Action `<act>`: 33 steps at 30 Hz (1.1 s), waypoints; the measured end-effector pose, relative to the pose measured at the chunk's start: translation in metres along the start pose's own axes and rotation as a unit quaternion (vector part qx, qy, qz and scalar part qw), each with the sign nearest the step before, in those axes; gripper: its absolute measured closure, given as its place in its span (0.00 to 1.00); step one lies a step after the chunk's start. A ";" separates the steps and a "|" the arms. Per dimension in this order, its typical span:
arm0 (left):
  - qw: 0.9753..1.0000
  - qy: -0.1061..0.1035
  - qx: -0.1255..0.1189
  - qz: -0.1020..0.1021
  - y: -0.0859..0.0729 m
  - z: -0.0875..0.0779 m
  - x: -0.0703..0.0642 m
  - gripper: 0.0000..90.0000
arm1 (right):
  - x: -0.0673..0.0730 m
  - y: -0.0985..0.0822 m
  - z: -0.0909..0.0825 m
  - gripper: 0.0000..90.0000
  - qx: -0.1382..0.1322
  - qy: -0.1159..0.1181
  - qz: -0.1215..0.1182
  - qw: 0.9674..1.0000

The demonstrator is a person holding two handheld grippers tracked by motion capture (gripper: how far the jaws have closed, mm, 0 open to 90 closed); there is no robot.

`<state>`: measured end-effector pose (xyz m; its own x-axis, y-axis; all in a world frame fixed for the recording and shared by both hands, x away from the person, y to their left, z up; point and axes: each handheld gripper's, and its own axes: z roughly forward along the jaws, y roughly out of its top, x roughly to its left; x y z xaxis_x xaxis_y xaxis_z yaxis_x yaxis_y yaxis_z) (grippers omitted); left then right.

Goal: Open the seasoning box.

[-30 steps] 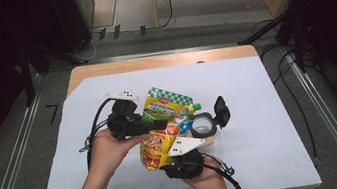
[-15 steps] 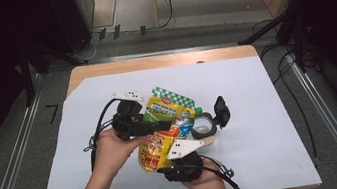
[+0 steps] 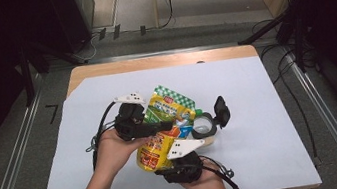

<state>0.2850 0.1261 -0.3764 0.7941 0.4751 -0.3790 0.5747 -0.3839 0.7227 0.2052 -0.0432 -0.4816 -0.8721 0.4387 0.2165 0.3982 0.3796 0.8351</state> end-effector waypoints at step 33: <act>0.996 0.030 0.025 -0.084 0.004 0.022 -0.001 0.81 | 0.012 0.006 0.002 0.66 0.008 -0.003 0.000 1.000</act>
<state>0.2907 0.1068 -0.3858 0.6741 0.5809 -0.4562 0.7083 -0.3332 0.6223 0.1978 -0.0341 -0.4752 -0.8708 0.4428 0.2136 0.4025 0.3925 0.8270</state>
